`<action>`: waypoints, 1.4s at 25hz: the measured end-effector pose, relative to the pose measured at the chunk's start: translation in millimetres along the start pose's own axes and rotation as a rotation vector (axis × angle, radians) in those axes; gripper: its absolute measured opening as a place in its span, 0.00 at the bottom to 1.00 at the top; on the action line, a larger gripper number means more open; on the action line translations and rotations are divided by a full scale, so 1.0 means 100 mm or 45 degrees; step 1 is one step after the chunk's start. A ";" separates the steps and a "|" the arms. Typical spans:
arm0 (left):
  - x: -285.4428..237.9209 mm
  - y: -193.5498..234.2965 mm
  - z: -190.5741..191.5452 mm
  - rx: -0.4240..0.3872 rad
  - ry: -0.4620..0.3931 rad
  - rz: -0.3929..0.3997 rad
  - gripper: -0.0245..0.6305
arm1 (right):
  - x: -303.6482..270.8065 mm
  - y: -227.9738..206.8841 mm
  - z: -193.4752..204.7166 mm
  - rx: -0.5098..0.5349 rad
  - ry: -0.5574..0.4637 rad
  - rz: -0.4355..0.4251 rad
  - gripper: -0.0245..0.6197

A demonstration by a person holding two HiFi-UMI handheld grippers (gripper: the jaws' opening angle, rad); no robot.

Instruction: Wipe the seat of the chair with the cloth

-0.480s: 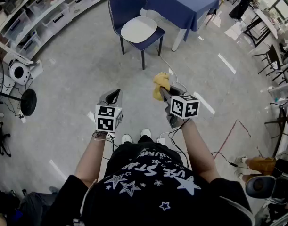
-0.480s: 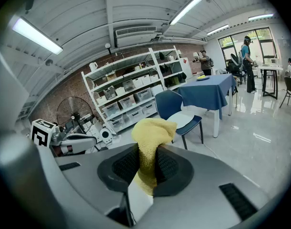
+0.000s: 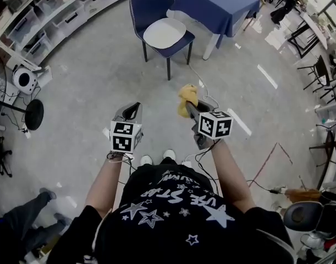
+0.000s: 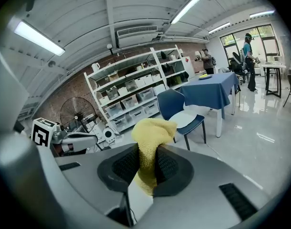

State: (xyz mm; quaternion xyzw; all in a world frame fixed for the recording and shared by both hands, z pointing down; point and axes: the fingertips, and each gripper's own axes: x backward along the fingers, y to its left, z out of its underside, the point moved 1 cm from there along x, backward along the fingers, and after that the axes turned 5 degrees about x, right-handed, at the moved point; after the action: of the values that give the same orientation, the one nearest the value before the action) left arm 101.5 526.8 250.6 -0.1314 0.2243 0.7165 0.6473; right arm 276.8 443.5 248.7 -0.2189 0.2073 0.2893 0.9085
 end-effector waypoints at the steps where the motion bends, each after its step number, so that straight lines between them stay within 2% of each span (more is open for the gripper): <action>1: 0.00 -0.01 -0.01 -0.003 -0.002 -0.010 0.07 | 0.01 -0.01 -0.02 0.002 -0.013 -0.012 0.15; 5: 0.00 -0.09 -0.11 -0.024 -0.022 -0.059 0.07 | 0.11 -0.09 -0.20 -0.013 -0.142 -0.076 0.15; 7: -0.01 -0.16 -0.17 -0.023 -0.043 -0.072 0.07 | 0.15 -0.14 -0.24 -0.013 -0.167 -0.098 0.15; 17: -0.05 -0.21 -0.28 0.028 -0.105 -0.159 0.07 | -0.06 -0.35 -0.15 0.086 -0.075 -0.134 0.15; 22: -0.24 -0.01 -0.32 0.056 -0.107 -0.165 0.07 | -0.26 -0.39 -0.21 0.060 -0.077 -0.124 0.15; 28: -0.67 0.34 -0.44 0.057 -0.092 -0.115 0.07 | -0.67 -0.57 -0.35 0.040 -0.044 -0.069 0.15; 35: -1.48 1.20 -0.78 0.065 -0.051 -0.057 0.07 | -1.59 -0.86 -0.80 -0.007 -0.011 0.027 0.15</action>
State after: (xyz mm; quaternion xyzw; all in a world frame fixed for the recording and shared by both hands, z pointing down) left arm -5.7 352.9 271.9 -0.1055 0.2267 0.6984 0.6706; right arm 191.3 269.3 287.7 -0.2179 0.2049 0.3003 0.9057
